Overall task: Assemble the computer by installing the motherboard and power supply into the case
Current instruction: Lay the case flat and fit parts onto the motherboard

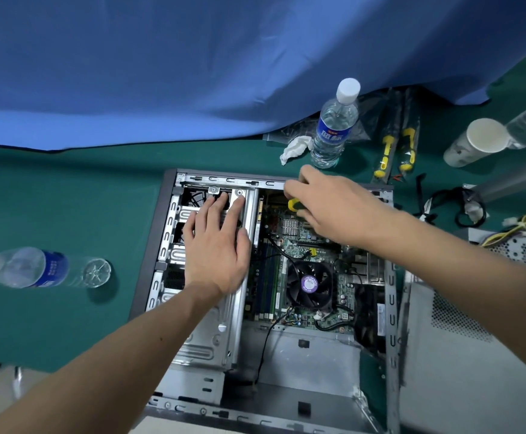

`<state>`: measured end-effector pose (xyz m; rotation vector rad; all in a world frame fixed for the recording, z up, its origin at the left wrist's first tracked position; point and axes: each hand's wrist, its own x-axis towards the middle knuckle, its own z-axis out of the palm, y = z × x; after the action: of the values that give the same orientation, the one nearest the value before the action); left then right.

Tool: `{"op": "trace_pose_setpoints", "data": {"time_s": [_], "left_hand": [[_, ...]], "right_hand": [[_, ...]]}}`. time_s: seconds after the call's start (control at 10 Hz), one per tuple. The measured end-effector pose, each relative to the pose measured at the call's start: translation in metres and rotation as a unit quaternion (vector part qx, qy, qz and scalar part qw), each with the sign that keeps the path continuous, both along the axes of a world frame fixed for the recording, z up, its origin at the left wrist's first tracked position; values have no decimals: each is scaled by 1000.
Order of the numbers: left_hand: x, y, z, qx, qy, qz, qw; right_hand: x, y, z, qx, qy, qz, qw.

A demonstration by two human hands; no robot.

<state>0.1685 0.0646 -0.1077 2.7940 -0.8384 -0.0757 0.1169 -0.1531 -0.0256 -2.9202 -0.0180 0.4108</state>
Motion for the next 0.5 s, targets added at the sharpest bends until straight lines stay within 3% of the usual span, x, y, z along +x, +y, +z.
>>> {"op": "trace_pose_setpoints", "data": {"time_s": [0.1, 0.2, 0.4, 0.5], "left_hand": [[-1, 1, -1, 2, -1, 2, 1000], [-1, 3, -1, 6, 2, 3, 1000], [-1, 2, 0, 8, 5, 2, 1000], [-2, 0, 0, 6, 5, 1, 1000]], "right_hand": [[-3, 7, -3, -94, -35, -24, 995], [-5, 12, -8, -114, -30, -54, 992], [-6, 1, -5, 36, 8, -36, 999], [-6, 4, -3, -48, -15, -39, 998]]}}
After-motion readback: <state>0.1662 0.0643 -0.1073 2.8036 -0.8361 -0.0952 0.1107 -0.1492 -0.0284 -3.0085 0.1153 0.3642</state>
